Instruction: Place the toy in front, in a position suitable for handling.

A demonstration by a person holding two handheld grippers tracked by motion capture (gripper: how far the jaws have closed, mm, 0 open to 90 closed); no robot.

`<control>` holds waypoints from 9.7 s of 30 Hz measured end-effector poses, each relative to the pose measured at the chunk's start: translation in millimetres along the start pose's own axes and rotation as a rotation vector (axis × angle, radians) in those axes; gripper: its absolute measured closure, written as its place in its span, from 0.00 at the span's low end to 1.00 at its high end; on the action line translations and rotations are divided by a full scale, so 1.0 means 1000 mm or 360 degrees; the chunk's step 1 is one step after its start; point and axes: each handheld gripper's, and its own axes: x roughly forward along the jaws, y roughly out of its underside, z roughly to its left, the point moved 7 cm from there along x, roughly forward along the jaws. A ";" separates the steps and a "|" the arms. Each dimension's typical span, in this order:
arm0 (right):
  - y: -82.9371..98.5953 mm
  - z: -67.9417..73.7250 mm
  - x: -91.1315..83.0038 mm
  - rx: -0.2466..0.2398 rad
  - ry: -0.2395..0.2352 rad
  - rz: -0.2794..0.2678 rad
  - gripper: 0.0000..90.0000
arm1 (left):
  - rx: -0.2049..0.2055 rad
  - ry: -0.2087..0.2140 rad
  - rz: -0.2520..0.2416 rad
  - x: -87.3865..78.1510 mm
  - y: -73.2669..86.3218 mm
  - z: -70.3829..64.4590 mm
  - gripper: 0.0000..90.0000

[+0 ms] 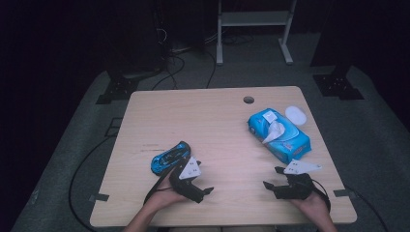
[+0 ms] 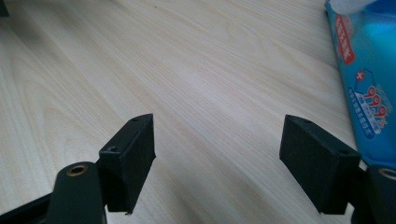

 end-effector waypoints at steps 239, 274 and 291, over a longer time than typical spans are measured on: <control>-0.062 0.049 0.057 -0.0288 -0.0249 0.0146 0.77 | 0.0101 0.0285 0.0207 0.021 0.018 0.007 0.15; -0.060 0.084 0.057 -0.0500 -0.0279 0.0134 0.94 | 0.0163 0.0280 0.0201 0.025 0.019 0.006 0.27; -0.069 0.058 0.071 -0.0389 -0.0236 0.0025 0.64 | 0.0161 0.0294 0.0200 0.025 0.020 0.007 0.27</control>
